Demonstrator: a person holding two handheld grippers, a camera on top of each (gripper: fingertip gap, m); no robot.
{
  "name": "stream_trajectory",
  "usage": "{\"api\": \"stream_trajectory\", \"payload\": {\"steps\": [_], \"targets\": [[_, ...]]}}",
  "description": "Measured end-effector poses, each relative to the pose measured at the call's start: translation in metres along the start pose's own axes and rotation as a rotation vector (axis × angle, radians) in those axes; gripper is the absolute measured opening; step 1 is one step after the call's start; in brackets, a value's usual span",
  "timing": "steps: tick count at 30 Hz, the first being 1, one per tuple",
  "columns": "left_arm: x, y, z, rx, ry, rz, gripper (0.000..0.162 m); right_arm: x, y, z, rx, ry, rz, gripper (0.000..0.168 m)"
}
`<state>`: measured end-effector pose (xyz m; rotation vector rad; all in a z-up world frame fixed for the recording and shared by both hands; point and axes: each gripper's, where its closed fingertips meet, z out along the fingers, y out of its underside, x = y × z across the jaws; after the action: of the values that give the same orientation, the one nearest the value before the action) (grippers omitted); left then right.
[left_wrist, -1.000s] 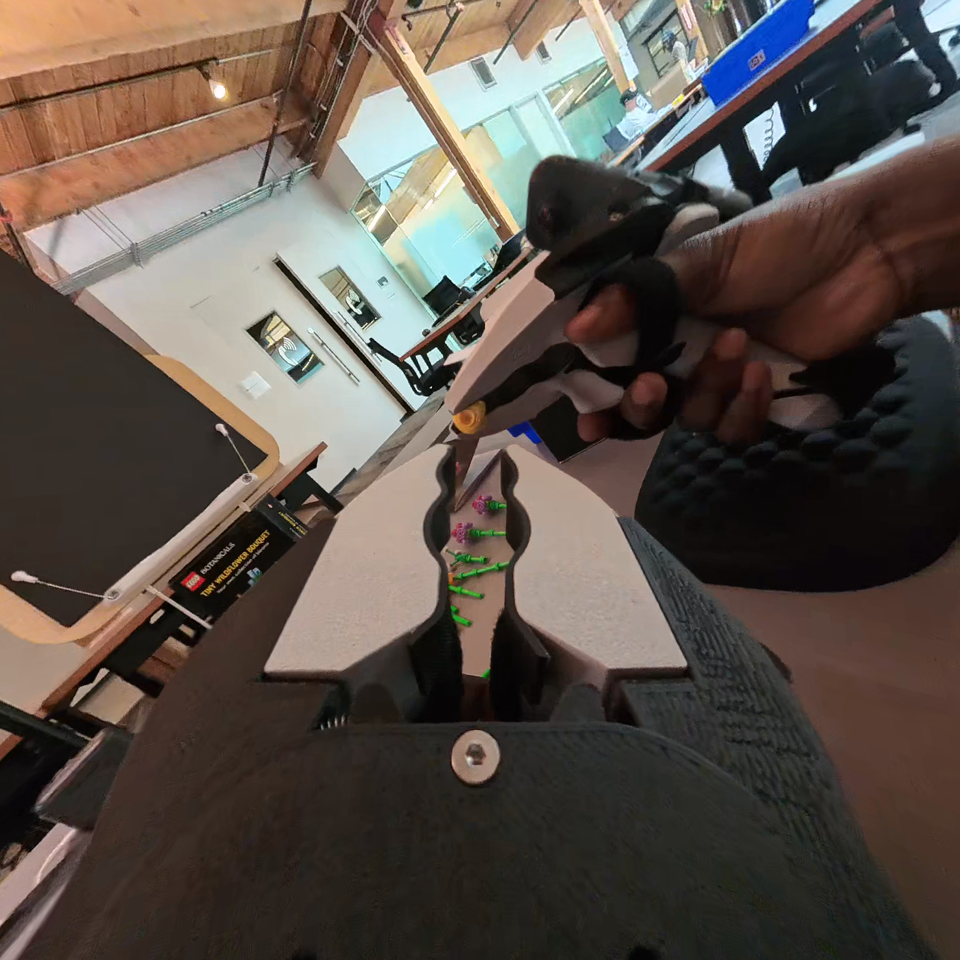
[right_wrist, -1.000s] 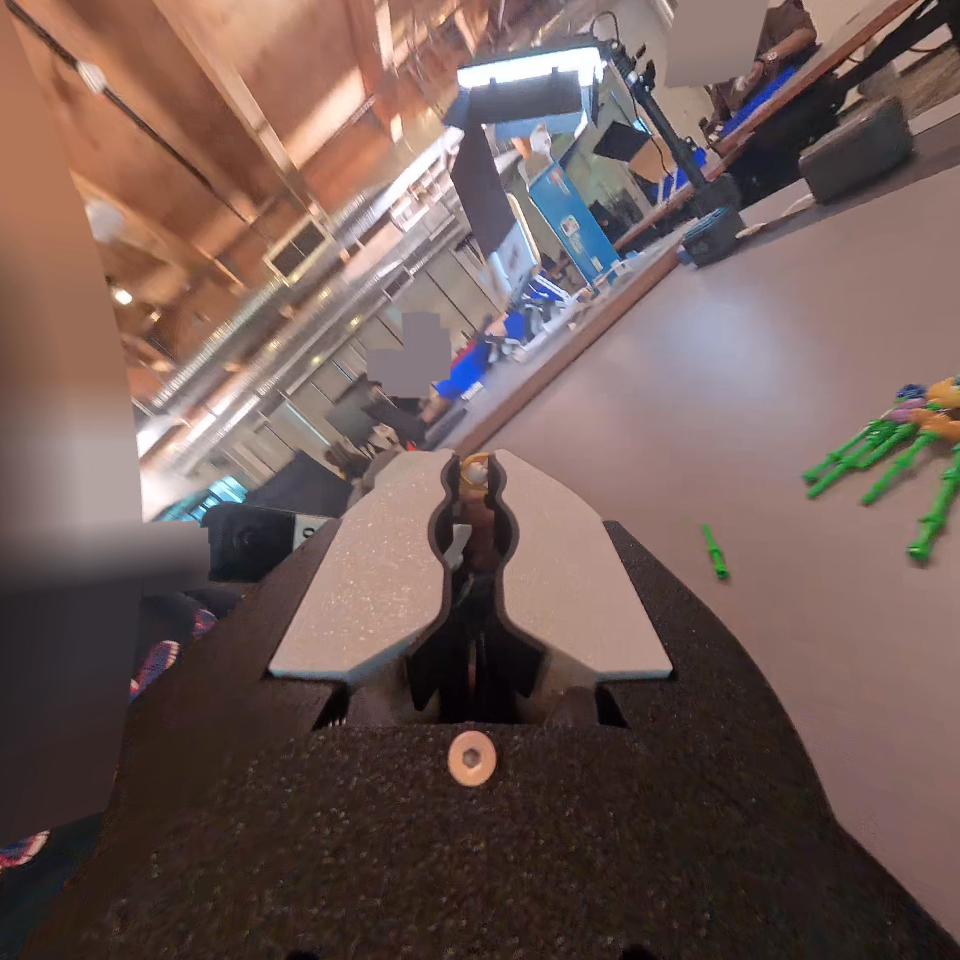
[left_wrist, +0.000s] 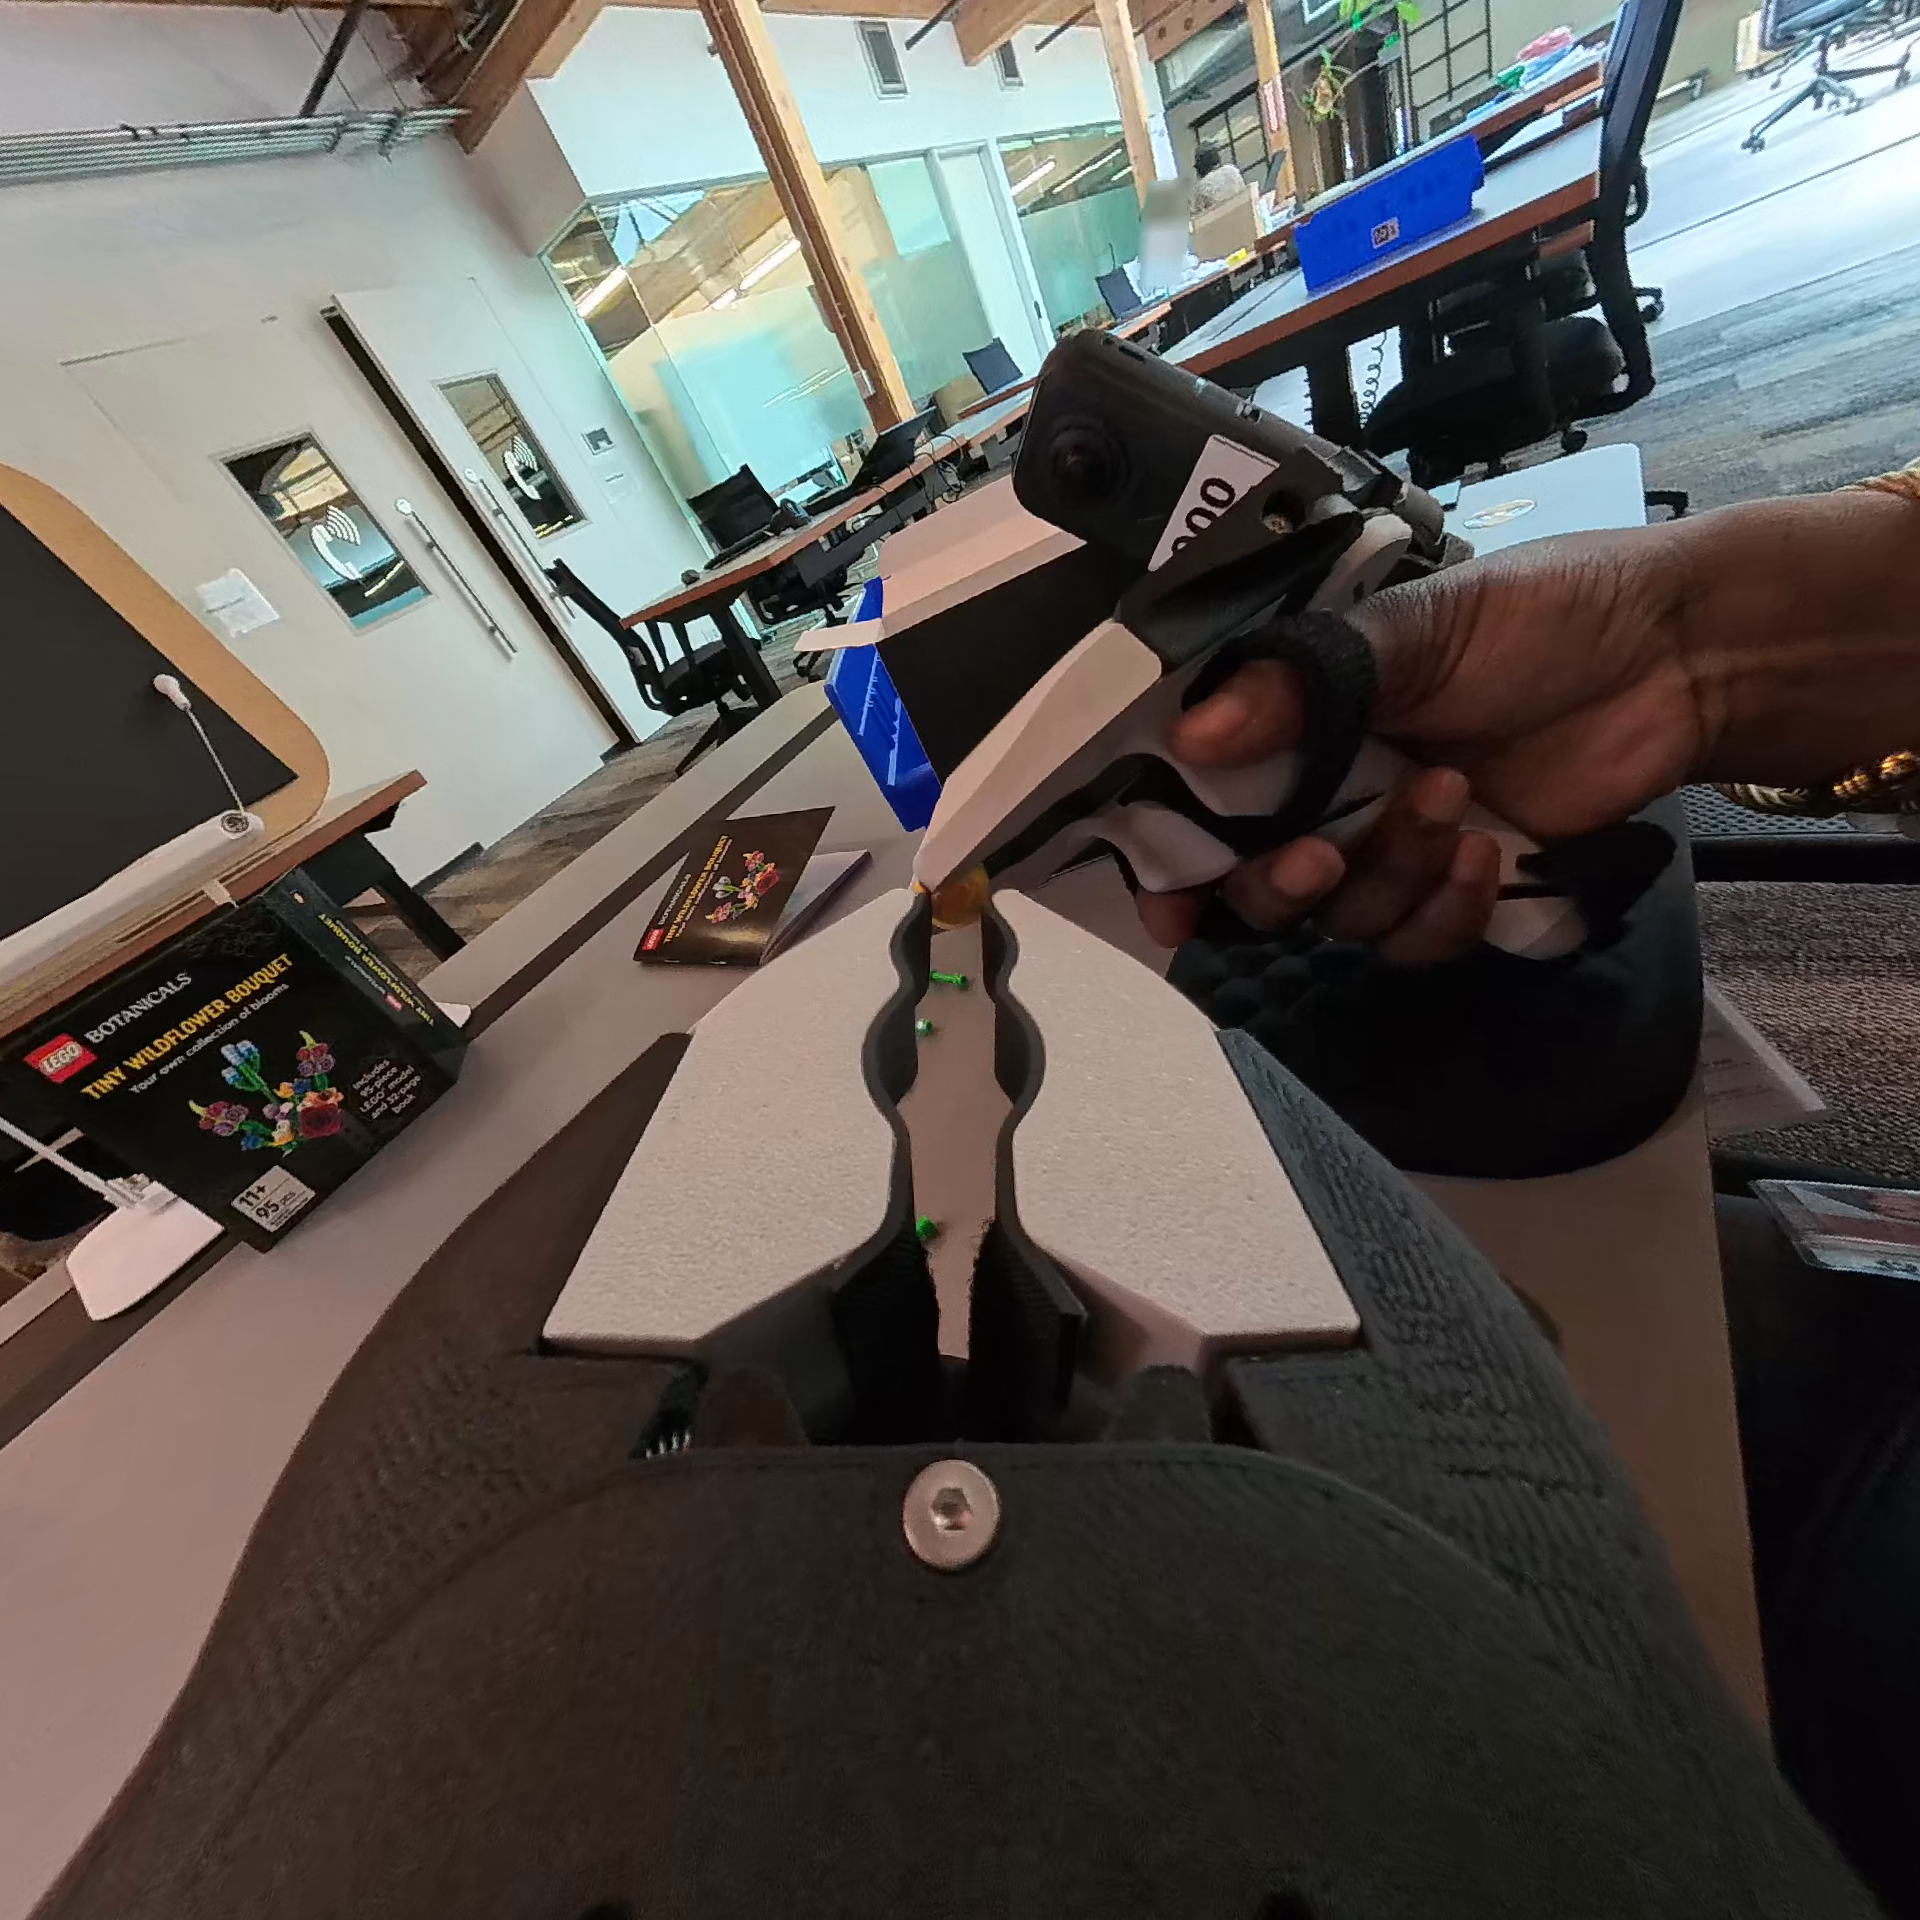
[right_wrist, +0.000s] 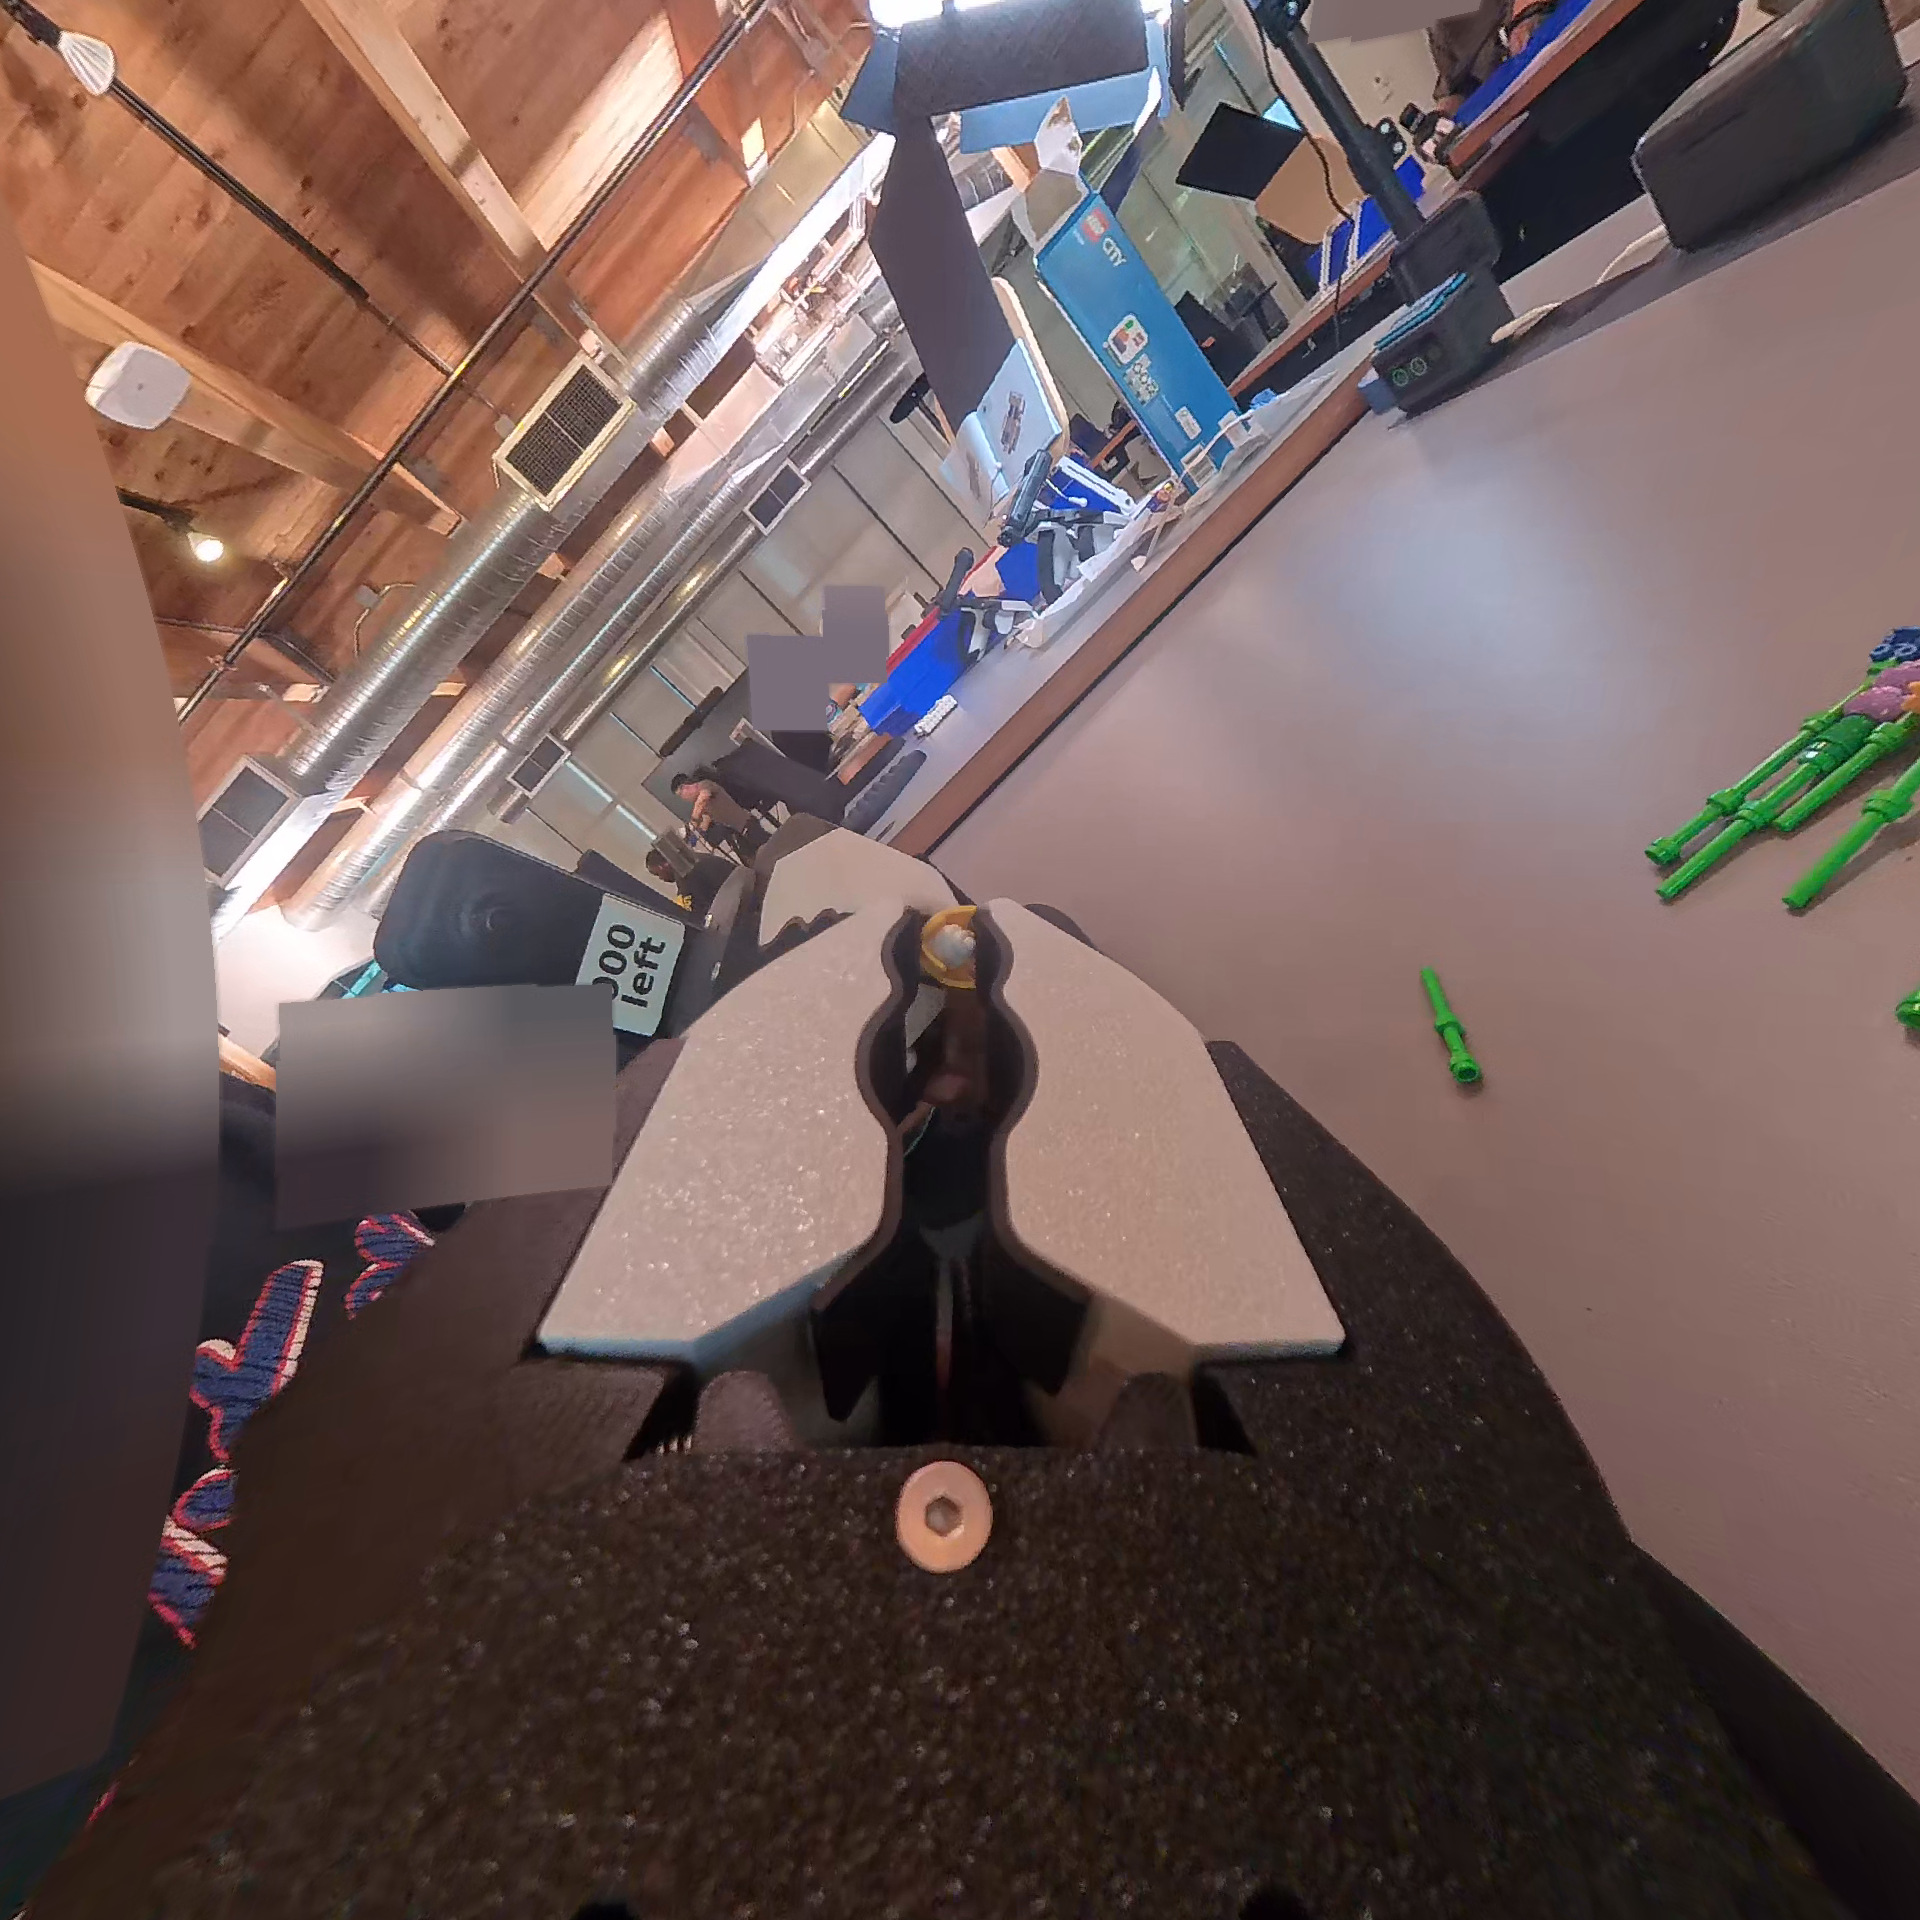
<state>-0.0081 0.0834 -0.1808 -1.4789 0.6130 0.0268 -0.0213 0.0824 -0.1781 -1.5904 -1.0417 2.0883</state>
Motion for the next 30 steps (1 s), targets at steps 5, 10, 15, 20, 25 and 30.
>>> {"api": "stream_trajectory", "payload": {"steps": [5, 10, 15, 20, 25, 30], "targets": [[-0.001, 0.003, 0.0, -0.008, -0.004, -0.017, 0.007, 0.002, 0.002, 0.001, -0.004, 0.031, -0.024, 0.01], [0.0, 0.006, 0.0, -0.008, 0.006, -0.058, 0.006, 0.004, 0.003, 0.002, -0.014, 0.065, -0.048, 0.01], [-0.001, 0.005, -0.001, 0.005, 0.021, -0.085, 0.006, 0.003, 0.003, 0.002, -0.024, 0.07, -0.065, 0.01], [-0.001, -0.001, -0.004, 0.056, 0.051, -0.143, 0.006, -0.011, 0.001, 0.001, -0.047, -0.04, -0.053, 0.022], [0.001, -0.009, -0.007, 0.123, 0.108, -0.234, 0.006, -0.019, 0.0, -0.001, -0.08, -0.112, -0.1, 0.019], [0.003, -0.012, -0.009, 0.151, 0.144, -0.285, 0.006, -0.019, 0.001, -0.001, -0.107, -0.109, -0.192, 0.012]]}}
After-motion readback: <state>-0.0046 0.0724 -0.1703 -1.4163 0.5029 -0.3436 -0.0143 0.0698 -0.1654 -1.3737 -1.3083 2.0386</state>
